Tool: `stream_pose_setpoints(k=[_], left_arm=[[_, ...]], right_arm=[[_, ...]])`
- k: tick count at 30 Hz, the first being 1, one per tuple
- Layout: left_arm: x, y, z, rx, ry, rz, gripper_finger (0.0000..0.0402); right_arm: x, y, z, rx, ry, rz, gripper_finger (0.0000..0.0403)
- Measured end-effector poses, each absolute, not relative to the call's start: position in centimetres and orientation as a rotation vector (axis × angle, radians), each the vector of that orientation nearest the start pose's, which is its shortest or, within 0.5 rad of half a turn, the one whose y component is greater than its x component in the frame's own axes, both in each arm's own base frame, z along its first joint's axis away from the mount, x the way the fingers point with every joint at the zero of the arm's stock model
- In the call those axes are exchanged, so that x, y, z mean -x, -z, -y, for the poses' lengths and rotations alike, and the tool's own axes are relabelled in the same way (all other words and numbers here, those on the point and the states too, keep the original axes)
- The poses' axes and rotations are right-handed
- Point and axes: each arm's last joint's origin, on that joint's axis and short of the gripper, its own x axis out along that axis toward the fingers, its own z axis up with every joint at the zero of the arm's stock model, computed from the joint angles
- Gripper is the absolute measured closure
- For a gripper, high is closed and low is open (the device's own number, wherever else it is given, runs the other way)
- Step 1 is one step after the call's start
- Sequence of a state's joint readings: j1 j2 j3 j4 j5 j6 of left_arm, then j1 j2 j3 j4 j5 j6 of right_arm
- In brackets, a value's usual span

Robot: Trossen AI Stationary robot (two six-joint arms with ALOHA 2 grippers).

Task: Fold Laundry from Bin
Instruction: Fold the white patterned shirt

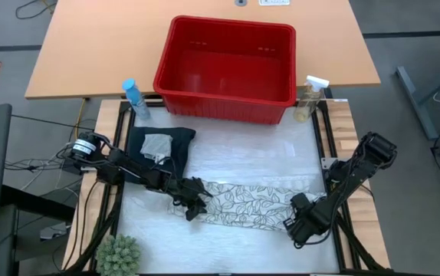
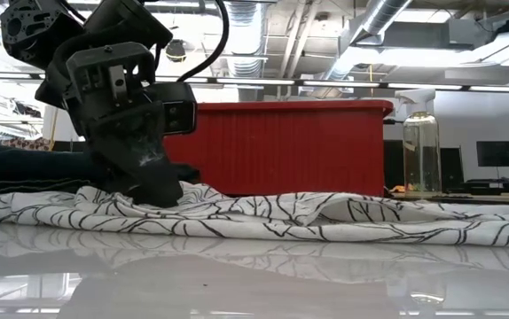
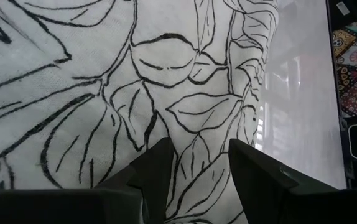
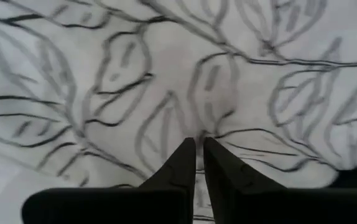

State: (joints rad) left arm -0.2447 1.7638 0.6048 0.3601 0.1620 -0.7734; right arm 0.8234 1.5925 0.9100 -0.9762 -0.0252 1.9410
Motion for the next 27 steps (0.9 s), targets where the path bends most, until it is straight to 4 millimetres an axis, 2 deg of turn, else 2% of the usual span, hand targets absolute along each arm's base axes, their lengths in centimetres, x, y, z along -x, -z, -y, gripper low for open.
stream_pose_setpoints(k=[6,15,19,23,27], left_arm=[[-27.9,-10.2,7.5,0.759,0.059,-0.900,0.0246],[-27.1,-15.6,5.9,0.812,0.048,-0.755,0.0246],[-26.4,-17.4,5.5,0.783,-0.028,-0.672,0.0246],[-25.5,-17.2,5.0,0.739,-0.198,-0.694,0.0246],[-25.4,-17.0,5.5,0.749,-0.159,-0.742,0.0246]], right_arm=[[-16.4,-16.4,-17.8,-0.783,0.962,-1.440,0.0345],[-16.4,-16.4,-18.0,-0.750,0.919,-1.415,0.0345],[-16.7,-16.3,-18.5,-0.739,0.855,-1.310,0.0345],[-17.5,-16.5,-19.3,-0.758,0.734,-1.149,0.0346],[-18.1,-16.6,-19.9,-0.772,0.637,-1.112,0.0346]])
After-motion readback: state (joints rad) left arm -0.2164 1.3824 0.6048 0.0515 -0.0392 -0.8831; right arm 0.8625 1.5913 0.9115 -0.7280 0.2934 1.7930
